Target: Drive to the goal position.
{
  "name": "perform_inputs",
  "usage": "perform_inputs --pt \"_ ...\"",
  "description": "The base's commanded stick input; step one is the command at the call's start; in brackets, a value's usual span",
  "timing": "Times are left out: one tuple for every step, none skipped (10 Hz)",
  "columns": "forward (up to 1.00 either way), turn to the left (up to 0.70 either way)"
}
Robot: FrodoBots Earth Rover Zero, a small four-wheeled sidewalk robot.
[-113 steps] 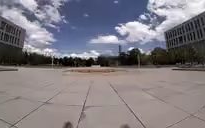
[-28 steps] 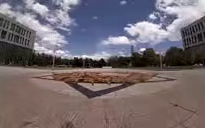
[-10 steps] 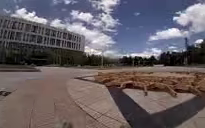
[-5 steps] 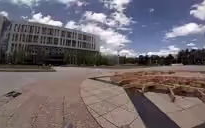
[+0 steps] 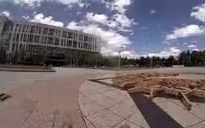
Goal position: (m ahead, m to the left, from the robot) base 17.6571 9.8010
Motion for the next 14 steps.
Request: perform_inputs --pt "0.7 0.0" --pt "0.7 0.0" --pt "0.7 0.0" --pt "0.7 0.0" --pt "0.7 0.0" --pt "0.7 0.0" --pt "0.7 0.02" --pt "0.7 0.2" --pt "0.7 0.35" --pt "0.7 0.35" --pt "0.7 0.35" --pt "0.7 0.35" --pt "0.7 0.35" --pt "0.7 0.35"
